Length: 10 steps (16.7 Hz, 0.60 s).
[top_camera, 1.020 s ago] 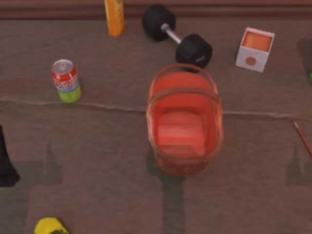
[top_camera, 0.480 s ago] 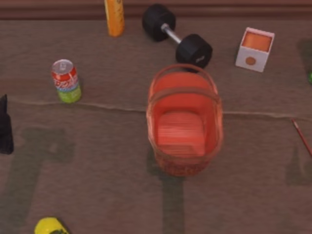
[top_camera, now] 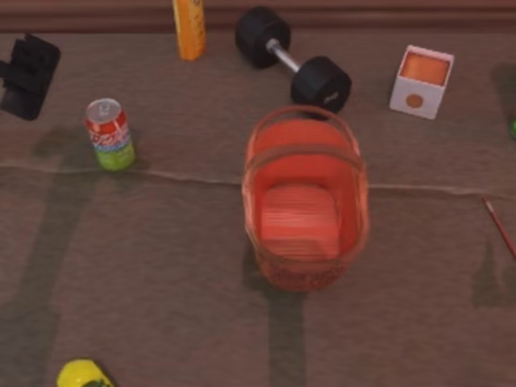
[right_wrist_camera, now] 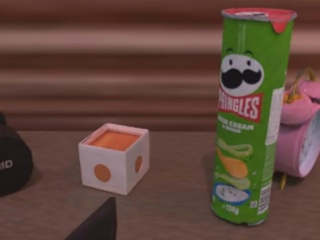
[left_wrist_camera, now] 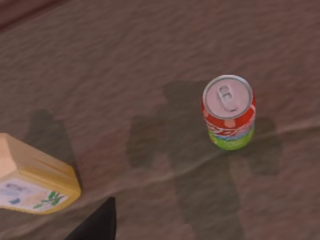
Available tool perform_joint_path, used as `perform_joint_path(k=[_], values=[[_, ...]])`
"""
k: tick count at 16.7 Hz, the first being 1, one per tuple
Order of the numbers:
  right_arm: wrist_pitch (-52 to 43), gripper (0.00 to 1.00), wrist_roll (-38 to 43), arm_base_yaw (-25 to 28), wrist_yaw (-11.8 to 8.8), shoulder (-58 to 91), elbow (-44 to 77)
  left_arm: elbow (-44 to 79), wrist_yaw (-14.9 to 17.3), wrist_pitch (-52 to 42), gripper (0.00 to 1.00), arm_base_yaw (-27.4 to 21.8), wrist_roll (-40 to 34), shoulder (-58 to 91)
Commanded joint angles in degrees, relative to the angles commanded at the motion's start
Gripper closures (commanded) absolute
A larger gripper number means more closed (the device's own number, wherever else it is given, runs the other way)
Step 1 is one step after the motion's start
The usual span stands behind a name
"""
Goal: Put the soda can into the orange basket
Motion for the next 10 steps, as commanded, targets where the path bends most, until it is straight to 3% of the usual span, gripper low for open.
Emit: perform_joint_path(k=[10], values=[[0.0, 0.00, 0.0, 0.0, 0.0, 0.0, 0.0, 54.0, -1.0, -32.6, 0.00, -1.9, 13.7, 54.9]])
